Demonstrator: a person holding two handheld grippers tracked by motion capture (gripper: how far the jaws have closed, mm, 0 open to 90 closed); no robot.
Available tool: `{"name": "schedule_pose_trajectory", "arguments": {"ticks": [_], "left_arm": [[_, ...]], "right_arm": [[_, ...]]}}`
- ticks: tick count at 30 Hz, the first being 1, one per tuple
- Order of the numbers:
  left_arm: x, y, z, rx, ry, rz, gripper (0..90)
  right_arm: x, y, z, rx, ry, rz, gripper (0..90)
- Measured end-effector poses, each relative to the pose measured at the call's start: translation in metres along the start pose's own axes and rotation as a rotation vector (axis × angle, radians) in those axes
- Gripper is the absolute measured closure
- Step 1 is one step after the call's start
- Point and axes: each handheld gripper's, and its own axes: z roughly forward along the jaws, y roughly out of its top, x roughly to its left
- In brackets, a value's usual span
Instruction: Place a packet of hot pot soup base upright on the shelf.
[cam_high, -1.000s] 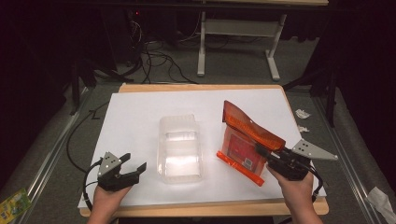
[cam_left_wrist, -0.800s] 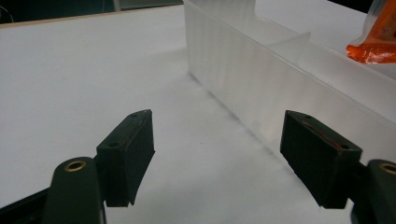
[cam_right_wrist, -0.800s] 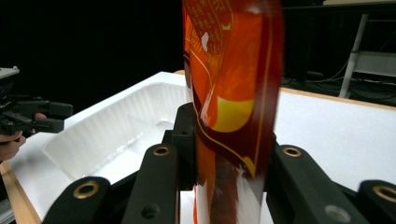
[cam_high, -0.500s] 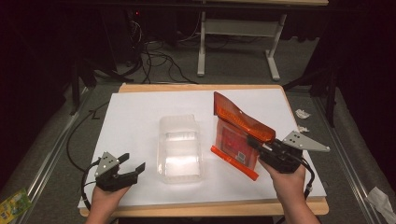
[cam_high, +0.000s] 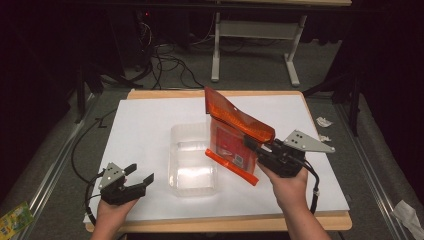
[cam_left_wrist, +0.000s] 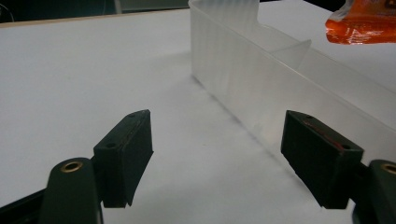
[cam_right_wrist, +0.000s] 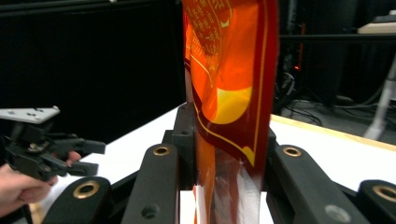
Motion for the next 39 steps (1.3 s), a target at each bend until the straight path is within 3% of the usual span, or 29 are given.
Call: {"name": "schedule_pose_trajectory", "arguments": {"ticks": [5, 18, 24, 29, 35, 39], "left_arm": [[0.001, 0.0, -0.001, -0.002, -0.001, 0.002, 25.3], [0.002, 0.0, -0.003, -0.018, -0.006, -0.01, 25.2], [0.002, 0.001, -0.003, -0.017, -0.005, -0.003, 25.2], [0.002, 0.001, -0.003, -0.017, -0.006, -0.006, 25.2], [0.004, 0.002, -0.003, -0.018, -0.001, -0.004, 25.2], [0.003, 0.002, -0.002, -0.017, -0.004, -0.004, 25.2]], "right_arm": [[0.016, 0.002, 0.021, -0.013, 0.039, -0.009, 72.6], [0.043, -0.005, 0.07, -0.022, 0.044, -0.011, 72.6], [0.047, -0.017, 0.084, 0.003, 0.052, 0.0, 72.6], [0.049, -0.027, 0.094, 0.019, 0.033, -0.021, 72.5], [0.048, -0.043, 0.105, 0.041, 0.018, -0.013, 72.6], [0.045, -0.05, 0.104, 0.017, 0.031, 0.004, 72.6]]}}
